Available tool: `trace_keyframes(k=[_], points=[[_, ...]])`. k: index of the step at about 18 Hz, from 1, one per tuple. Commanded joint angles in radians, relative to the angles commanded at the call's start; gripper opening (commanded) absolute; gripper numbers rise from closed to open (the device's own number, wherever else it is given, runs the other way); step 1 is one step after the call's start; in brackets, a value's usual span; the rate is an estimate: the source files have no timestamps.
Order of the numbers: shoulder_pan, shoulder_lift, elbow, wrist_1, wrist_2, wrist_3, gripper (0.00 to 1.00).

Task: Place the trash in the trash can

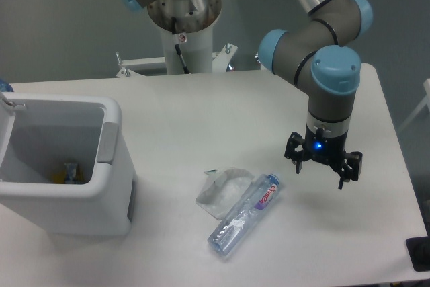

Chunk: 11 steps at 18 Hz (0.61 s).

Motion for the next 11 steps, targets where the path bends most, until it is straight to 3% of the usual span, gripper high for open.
trace_keyframes(k=[11], points=[[-0.002,-0.006,-0.005,0.002,-0.012,0.002,1.00]])
